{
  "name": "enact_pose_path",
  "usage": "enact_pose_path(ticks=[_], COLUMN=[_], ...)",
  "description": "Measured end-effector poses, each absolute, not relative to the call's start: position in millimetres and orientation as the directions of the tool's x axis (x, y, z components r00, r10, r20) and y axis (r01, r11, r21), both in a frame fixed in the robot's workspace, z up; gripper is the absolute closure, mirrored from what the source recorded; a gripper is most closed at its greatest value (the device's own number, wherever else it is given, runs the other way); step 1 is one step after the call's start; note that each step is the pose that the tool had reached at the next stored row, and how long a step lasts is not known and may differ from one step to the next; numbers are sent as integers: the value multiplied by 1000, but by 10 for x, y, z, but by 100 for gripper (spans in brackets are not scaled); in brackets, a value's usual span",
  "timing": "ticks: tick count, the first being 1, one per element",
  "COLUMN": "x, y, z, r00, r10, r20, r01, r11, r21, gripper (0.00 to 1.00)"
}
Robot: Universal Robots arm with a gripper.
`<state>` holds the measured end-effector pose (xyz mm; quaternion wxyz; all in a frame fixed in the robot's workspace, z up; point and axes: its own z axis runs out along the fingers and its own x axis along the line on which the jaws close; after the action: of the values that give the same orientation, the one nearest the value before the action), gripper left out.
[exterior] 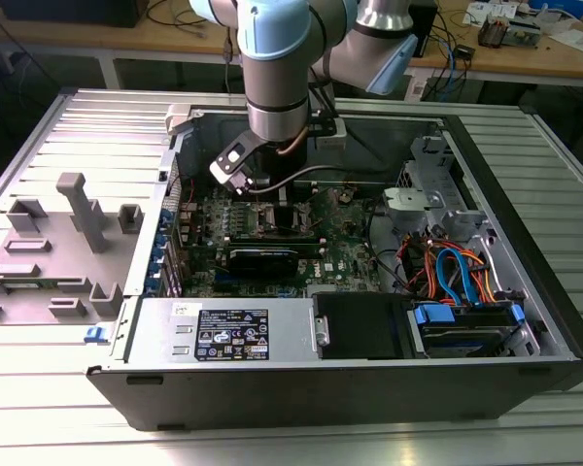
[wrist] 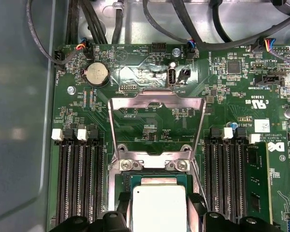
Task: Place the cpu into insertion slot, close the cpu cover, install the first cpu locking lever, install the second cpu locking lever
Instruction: 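Place the cpu into insertion slot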
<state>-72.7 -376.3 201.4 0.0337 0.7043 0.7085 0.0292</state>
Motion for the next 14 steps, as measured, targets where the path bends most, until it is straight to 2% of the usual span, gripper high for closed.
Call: enact_pose_path(ticks=[14], x=[-728], y=[-3718], z=[1978], r00=[-2], r10=[1000], r20=[-13], r01=[996], r11=[3], r21=[89], gripper=[46])
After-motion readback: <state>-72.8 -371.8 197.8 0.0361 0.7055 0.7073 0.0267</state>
